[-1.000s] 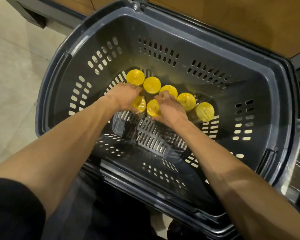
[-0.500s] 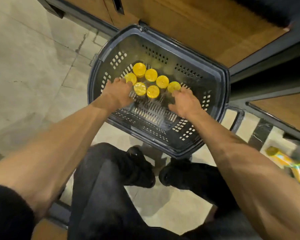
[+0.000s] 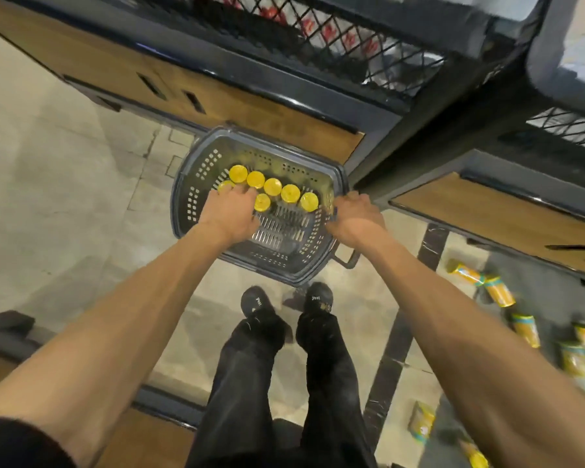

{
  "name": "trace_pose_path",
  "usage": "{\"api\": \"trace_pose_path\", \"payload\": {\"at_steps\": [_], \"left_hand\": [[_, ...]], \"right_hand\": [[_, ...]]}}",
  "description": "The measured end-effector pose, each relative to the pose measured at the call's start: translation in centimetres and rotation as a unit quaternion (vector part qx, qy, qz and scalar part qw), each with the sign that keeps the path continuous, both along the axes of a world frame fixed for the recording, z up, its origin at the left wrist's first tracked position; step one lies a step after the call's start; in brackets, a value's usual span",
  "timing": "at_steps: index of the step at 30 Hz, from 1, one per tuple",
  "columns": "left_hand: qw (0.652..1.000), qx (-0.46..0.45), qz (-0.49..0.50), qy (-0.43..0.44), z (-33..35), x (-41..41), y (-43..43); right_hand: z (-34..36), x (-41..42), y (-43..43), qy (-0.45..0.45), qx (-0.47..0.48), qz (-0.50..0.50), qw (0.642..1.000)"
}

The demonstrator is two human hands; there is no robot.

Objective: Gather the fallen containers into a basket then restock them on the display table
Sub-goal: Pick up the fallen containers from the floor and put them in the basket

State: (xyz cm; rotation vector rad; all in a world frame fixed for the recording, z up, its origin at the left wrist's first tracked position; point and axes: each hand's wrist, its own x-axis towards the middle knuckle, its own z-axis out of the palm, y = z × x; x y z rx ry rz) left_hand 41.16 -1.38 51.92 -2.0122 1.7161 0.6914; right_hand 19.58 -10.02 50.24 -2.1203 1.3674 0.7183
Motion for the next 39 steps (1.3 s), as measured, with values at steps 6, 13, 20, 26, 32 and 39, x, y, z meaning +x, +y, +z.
{"api": "trace_pose_path", "payload": {"at_steps": [6, 13, 20, 26, 32, 39], "left_hand": [[0.999, -0.017, -0.044, 0.014, 2.6, -3.5, -2.7], [0.985, -0.037, -0.157, 0.058, 5.4, -9.7, -3.3], [0.956, -0.036, -0.287, 0.05, 7.1, -19.6, -5.3], [0.931, -0.037, -0.355, 0.075, 10.3, -34.2, -5.0], [0.908, -0.007, -0.406, 0.099, 12.2, -45.0, -1.5], [0.863, -0.017, -0.493, 0.111, 12.8, -56.5, 0.1]], "right_hand": [[2.3, -5.4, 0.5, -0.02, -0.042, -0.074, 0.996], [3.7, -12.8, 4.9, -0.011, -0.056, -0.211, 0.976], [6.3, -23.4, 10.6, -0.007, -0.088, -0.363, 0.928], [10.1, -34.8, 16.2, -0.014, -0.093, -0.457, 0.885], [12.6, -46.0, 22.6, 0.001, -0.081, -0.526, 0.847], [12.5, -54.2, 29.8, 0.007, -0.072, -0.624, 0.778]]}}
